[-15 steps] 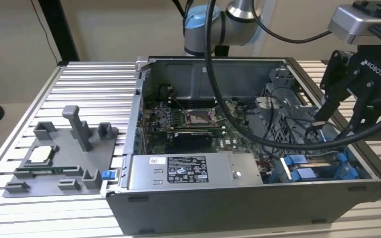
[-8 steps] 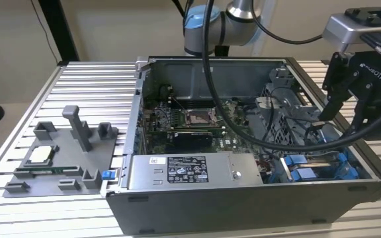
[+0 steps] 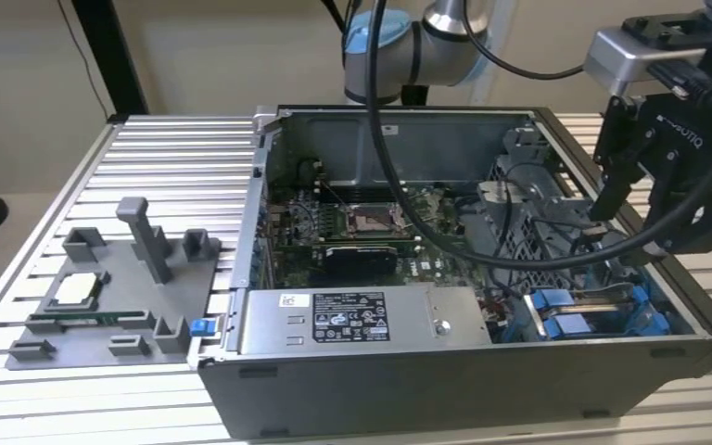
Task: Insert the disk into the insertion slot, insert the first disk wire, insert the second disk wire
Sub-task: 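Insert the first disk wire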
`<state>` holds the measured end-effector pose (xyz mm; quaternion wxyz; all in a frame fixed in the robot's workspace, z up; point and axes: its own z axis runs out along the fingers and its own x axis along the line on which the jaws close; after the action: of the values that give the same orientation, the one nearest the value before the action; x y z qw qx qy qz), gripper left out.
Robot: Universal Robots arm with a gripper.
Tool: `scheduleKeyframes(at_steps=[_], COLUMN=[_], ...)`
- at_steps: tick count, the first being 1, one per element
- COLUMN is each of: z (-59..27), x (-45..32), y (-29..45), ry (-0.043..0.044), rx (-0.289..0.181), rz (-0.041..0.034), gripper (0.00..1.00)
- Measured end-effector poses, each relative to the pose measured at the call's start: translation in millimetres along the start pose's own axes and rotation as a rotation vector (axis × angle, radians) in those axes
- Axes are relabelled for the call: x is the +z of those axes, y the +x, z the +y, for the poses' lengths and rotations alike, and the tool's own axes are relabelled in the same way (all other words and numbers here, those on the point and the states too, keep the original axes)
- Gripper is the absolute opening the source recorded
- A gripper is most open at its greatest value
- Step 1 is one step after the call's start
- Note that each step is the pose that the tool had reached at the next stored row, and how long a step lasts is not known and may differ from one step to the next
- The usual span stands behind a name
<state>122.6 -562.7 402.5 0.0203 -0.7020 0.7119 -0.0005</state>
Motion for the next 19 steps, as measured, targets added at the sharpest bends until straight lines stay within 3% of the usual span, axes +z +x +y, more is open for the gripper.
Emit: scheduleKeyframes(at_steps=[8,19], z=[0.9,1.7], x=[0.9,1.7], y=[-13.5,-17.0], ry=[0.0005,0.0104], rx=[0.000,0.000], rz=[0.0014,0.0013], gripper=[1.00,1.00])
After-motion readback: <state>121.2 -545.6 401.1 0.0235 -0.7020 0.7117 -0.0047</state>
